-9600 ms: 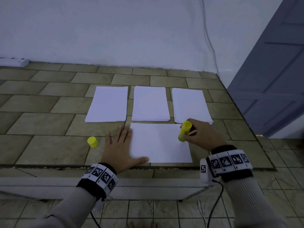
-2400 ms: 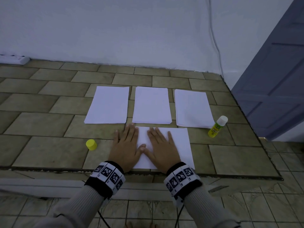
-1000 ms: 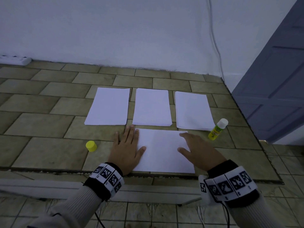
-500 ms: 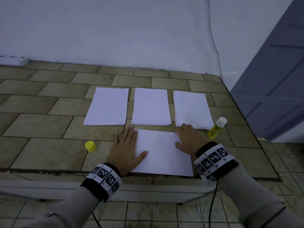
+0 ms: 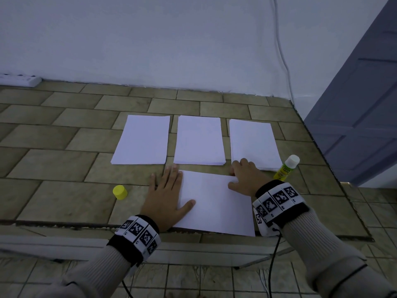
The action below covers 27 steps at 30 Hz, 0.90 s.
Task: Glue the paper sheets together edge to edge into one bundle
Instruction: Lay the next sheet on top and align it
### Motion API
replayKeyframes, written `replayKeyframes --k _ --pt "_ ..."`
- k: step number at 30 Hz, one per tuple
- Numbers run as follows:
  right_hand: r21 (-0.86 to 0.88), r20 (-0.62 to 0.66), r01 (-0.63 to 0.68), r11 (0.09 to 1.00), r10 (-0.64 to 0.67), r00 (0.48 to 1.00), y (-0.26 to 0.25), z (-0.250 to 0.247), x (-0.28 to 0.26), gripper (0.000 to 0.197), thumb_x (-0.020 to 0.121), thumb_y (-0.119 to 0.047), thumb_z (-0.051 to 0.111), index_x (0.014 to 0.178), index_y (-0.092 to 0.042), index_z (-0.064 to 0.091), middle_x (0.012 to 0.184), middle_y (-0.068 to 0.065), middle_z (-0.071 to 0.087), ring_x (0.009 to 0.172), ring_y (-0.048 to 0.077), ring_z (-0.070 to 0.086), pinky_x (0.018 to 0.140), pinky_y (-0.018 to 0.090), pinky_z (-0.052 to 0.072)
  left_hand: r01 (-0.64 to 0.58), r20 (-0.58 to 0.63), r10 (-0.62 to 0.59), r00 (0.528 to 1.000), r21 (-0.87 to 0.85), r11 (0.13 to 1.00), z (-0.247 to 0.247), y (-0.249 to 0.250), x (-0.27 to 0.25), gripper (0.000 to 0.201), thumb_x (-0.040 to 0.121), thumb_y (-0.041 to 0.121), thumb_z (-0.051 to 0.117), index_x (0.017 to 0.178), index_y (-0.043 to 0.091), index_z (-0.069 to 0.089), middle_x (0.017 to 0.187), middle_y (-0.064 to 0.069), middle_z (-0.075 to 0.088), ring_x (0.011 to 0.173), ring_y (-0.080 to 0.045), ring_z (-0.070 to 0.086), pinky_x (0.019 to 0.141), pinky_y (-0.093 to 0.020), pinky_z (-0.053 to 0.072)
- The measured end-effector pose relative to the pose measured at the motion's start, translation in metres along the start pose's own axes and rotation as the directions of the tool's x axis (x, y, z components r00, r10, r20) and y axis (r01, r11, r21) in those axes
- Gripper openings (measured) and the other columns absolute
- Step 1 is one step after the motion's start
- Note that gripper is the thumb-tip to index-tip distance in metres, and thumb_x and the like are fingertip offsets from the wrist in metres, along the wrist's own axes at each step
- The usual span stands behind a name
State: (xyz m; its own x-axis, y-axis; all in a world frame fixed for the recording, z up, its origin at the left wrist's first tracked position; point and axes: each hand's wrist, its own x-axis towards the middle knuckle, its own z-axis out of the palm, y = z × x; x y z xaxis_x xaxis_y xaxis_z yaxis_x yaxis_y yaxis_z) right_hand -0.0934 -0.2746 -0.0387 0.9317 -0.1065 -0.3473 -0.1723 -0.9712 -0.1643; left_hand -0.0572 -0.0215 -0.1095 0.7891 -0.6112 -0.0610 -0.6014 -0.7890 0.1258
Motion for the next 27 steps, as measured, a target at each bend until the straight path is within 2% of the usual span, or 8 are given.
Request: replayKeyframes --k 3,7,10,13,19,23,25,27 --pt "0.003 0.016 0.006 1.0 -0.006 1.0 0.002 -0.003 0.002 0.035 0.09 -0.031 0.051 0.114 -0.007 0.046 0.115 0.011 0.047 0.108 0.026 0.043 0.088 0.039 0.044 -0.008 -0.023 0.008 1.0 -0.014 1.0 0.002 -0.001 -0.001 0.105 0.081 0.079 -0.009 0.155 0.007 0.008 0.162 -0.008 -0.003 0.148 -0.023 -0.008 0.118 -0.056 -0.002" --pt "0.022 0.016 0.024 0.999 -0.025 1.0 0.005 -0.007 0.004 0.024 0.09 -0.02 0.051 0.111 -0.009 0.047 0.111 0.009 0.056 0.099 0.022 0.046 0.079 0.032 0.039 -0.005 -0.011 0.005 1.0 0.013 1.0 0.001 -0.001 0.0 0.104 0.08 0.079 -0.01 0.155 0.008 0.005 0.161 -0.007 -0.008 0.148 -0.023 -0.011 0.118 -0.056 -0.003" --pt "0.135 0.038 0.056 0.989 -0.061 0.997 0.009 -0.011 0.002 0.024 0.09 -0.012 0.053 0.113 -0.008 0.047 0.111 0.011 0.059 0.096 0.023 0.054 0.076 0.03 0.044 -0.007 -0.018 0.007 1.0 0.005 1.0 0.002 -0.001 0.0 0.104 0.081 0.079 -0.009 0.154 0.007 0.009 0.162 -0.009 -0.002 0.148 -0.024 -0.006 0.118 -0.056 0.0" --pt "0.236 0.04 0.072 0.969 -0.084 0.996 0.012 -0.019 -0.001 0.022 0.09 -0.011 0.057 0.109 -0.014 0.048 0.105 0.004 0.054 0.088 0.016 0.05 0.064 0.021 0.042 -0.011 -0.016 0.011 1.0 -0.003 1.0 0.004 -0.002 0.0 0.102 0.083 0.079 -0.005 0.154 0.007 0.009 0.161 -0.009 -0.003 0.149 -0.024 -0.005 0.118 -0.057 0.0" --pt "0.334 -0.007 0.162 0.929 -0.169 0.986 0.013 -0.049 -0.015 0.022 0.085 -0.009 0.064 0.097 -0.024 0.053 0.089 -0.003 0.062 0.079 0.009 0.056 0.063 0.017 0.04 0.033 -0.005 -0.033 0.999 -0.071 0.997 -0.002 0.0 -0.001 0.108 0.075 0.082 -0.016 0.153 0.008 -0.006 0.161 -0.006 -0.012 0.148 -0.017 -0.015 0.12 -0.051 -0.006" --pt "0.258 -0.114 0.231 0.938 -0.208 0.972 0.021 -0.08 -0.024 0.023 0.084 -0.011 0.066 0.083 -0.033 0.059 0.091 -0.009 0.059 0.087 0.011 0.056 0.071 0.018 0.042 0.032 -0.035 -0.039 0.999 -0.197 0.98 -0.005 0.002 -0.002 0.106 0.077 0.084 -0.007 0.152 0.009 -0.014 0.162 -0.003 -0.012 0.148 -0.014 -0.013 0.12 -0.052 -0.002" --pt "0.322 -0.245 0.243 0.915 -0.167 0.955 0.025 -0.095 -0.028 0.019 0.084 -0.006 0.066 0.086 -0.025 0.064 0.09 -0.006 0.061 0.083 0.009 0.057 0.071 0.012 0.044 0.019 -0.066 -0.034 0.997 -0.213 0.977 -0.004 0.001 -0.002 0.106 0.079 0.084 -0.004 0.153 0.008 -0.011 0.163 -0.006 -0.007 0.149 -0.015 -0.01 0.121 -0.051 -0.002" --pt "0.447 -0.386 0.254 0.858 -0.071 0.92 0.027 -0.105 -0.028 0.014 0.085 -0.003 0.065 0.092 -0.015 0.066 0.087 -0.006 0.06 0.075 0.006 0.056 0.063 0.004 0.044 0.016 -0.074 -0.03 0.997 -0.187 0.982 -0.003 0.0 -0.003 0.107 0.079 0.083 -0.005 0.152 0.005 -0.01 0.162 -0.009 -0.004 0.149 -0.016 -0.008 0.121 -0.051 -0.001"
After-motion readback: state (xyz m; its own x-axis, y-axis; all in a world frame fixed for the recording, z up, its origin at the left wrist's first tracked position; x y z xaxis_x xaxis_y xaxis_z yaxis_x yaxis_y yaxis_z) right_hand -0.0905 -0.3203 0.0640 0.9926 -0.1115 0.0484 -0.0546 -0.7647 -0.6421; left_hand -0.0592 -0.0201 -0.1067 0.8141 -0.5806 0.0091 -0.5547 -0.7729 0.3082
